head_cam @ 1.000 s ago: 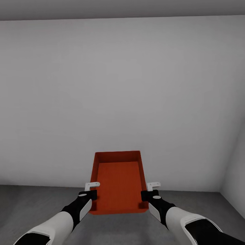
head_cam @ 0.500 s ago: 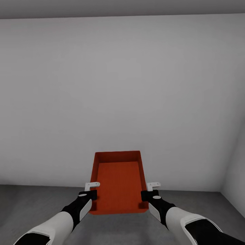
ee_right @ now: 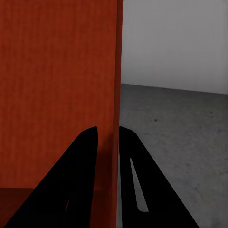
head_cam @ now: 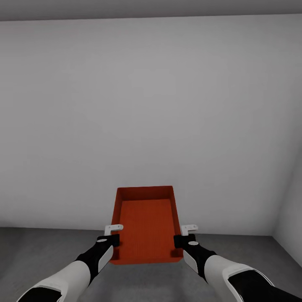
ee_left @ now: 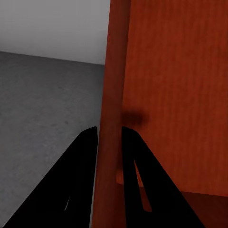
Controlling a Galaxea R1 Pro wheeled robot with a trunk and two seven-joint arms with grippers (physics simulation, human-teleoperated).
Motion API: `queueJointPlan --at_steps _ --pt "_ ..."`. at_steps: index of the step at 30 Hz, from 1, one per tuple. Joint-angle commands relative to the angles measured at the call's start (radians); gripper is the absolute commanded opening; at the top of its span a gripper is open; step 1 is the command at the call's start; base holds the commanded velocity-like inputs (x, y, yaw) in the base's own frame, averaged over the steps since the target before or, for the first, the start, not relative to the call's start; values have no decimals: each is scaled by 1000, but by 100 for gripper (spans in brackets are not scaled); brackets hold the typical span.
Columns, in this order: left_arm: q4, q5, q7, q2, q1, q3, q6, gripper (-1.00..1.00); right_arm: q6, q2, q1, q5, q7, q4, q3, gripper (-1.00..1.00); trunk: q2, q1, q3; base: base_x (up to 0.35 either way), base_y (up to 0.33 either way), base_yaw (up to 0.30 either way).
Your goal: Move the two storage containers from the living room to the garage. In the garage, place one container on the floor and stack the other container on top of it (either order is fine).
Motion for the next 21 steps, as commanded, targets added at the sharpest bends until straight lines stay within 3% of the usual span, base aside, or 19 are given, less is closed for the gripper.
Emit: queueJointPlan --at_steps 1,21 --pt "-2 -4 16 23 -1 19 8 -100 -6 -2 -1 -12 -5 -1 -10 -100 -9 4 -5 0 0 0" --pt "-2 -4 16 23 -1 19 8 -100 -4 -2 -1 -12 -5 -1 -10 -100 -149 81 -67 0 0 0"
